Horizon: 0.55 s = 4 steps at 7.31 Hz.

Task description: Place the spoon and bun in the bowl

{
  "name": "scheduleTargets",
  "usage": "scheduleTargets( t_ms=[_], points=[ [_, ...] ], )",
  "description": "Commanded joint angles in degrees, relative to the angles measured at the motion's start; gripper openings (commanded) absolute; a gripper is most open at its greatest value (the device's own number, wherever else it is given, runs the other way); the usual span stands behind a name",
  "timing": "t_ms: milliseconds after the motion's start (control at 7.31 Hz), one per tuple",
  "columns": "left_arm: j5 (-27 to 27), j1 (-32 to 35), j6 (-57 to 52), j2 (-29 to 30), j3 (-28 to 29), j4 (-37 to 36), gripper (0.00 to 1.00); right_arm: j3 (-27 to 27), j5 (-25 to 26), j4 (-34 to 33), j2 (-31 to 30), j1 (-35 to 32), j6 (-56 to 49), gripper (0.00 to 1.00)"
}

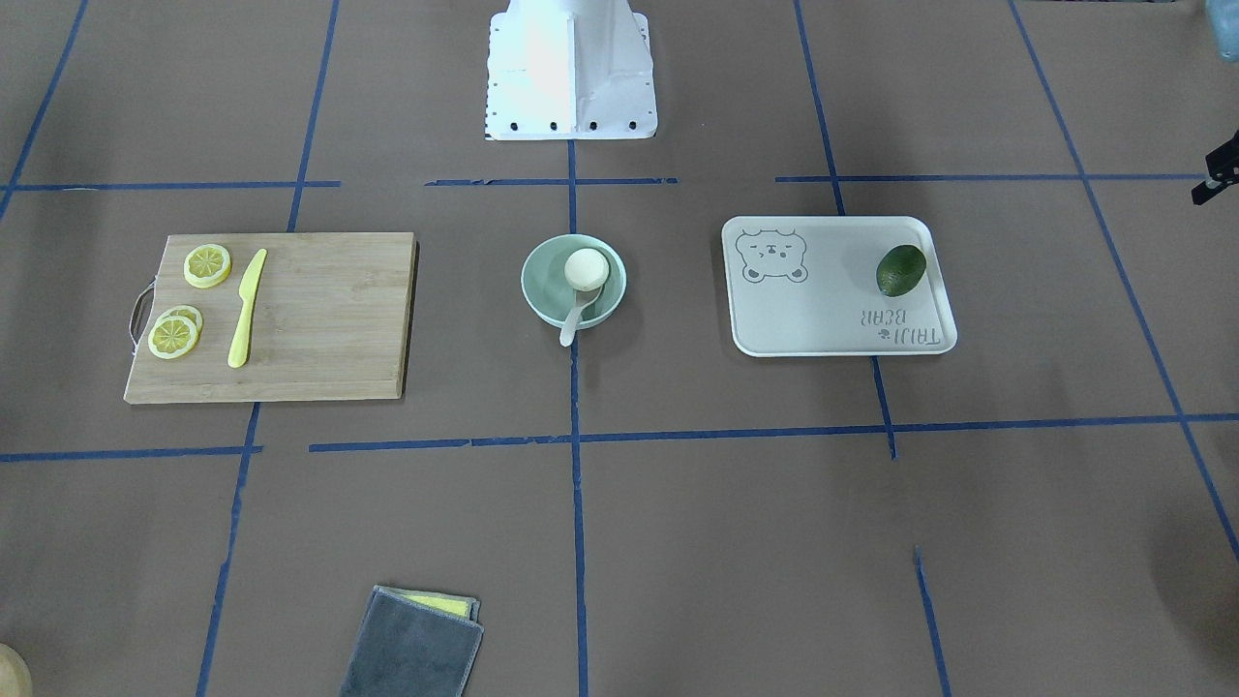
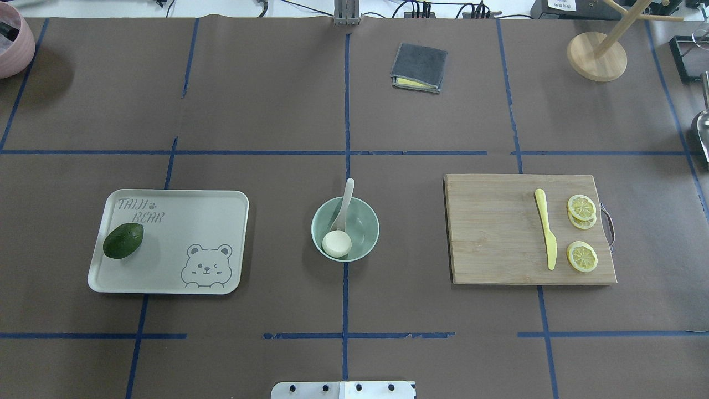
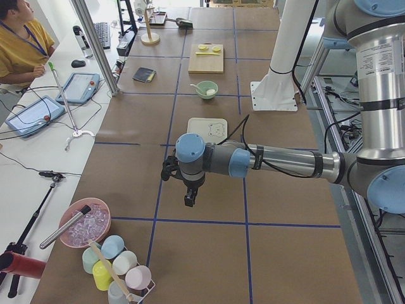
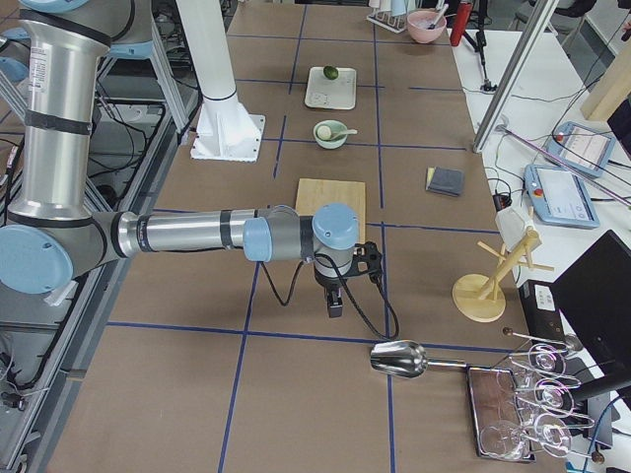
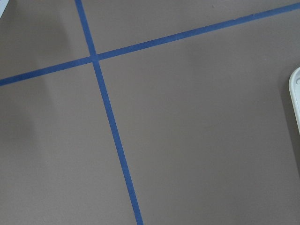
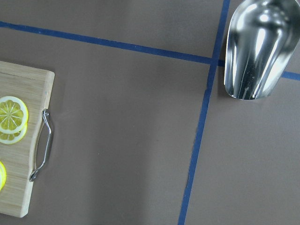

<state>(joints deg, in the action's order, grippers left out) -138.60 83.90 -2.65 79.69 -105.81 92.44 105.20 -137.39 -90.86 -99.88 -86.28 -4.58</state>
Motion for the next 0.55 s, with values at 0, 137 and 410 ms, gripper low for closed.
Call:
scheduleTargets(
  t_ms=[0, 137, 410],
  points=[
    [-0.09, -0.06, 0.72, 0.03, -0.02, 0.54, 1.0, 0.0, 0.62, -0.02, -0.06, 0.76, -0.17, 1.0],
    [-0.09, -0.06, 0.71, 0.29, 0.25, 0.63, 1.0, 0.09, 0.72, -0.02, 0.12, 1.46, 0.09, 1.0],
    [-0.18, -0.06, 0.71, 0.21, 0.85, 0.72, 1.0, 0.18, 0.8, -0.02, 0.21, 2.52, 0.1, 1.0]
  ],
)
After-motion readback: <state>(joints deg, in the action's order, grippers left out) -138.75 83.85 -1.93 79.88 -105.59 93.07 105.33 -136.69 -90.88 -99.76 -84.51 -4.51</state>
